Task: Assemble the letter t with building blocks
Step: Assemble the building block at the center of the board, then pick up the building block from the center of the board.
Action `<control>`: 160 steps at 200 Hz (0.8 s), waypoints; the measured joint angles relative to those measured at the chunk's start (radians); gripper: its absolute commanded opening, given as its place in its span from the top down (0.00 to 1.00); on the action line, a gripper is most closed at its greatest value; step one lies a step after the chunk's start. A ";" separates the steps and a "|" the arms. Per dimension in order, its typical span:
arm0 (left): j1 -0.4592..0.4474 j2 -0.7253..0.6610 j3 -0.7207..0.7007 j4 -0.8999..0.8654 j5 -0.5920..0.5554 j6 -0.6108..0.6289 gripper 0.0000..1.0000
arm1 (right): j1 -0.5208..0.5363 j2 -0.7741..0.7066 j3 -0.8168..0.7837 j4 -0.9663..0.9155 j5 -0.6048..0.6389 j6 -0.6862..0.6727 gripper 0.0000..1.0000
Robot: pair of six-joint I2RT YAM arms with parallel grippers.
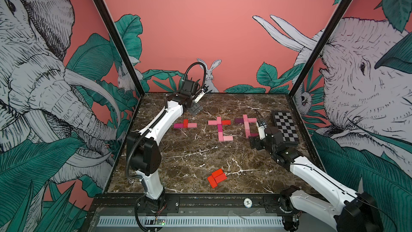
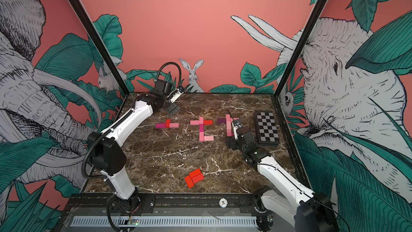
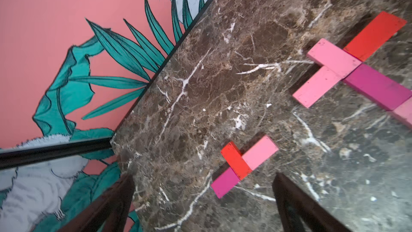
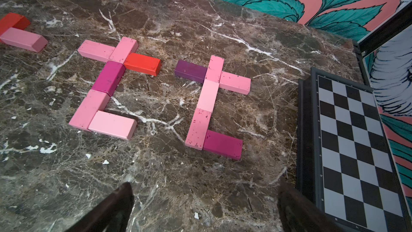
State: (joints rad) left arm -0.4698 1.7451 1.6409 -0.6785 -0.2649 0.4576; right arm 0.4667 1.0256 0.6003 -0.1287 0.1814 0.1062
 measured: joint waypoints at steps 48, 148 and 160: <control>-0.161 -0.191 -0.267 -0.183 -0.002 -0.505 0.05 | 0.000 0.031 0.004 0.000 0.000 0.004 0.02; -0.691 -0.369 -0.517 -0.411 0.141 -1.326 0.05 | 0.000 0.112 0.018 0.005 -0.005 0.025 0.02; -0.729 -0.342 -0.518 -0.412 0.165 -1.363 0.05 | 0.000 0.118 0.026 0.010 -0.005 0.026 0.02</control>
State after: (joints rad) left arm -1.1984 1.4029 1.1229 -1.0904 -0.0998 -0.9058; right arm 0.4667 1.1435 0.6262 -0.1192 0.1764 0.1318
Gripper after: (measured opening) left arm 0.953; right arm 0.983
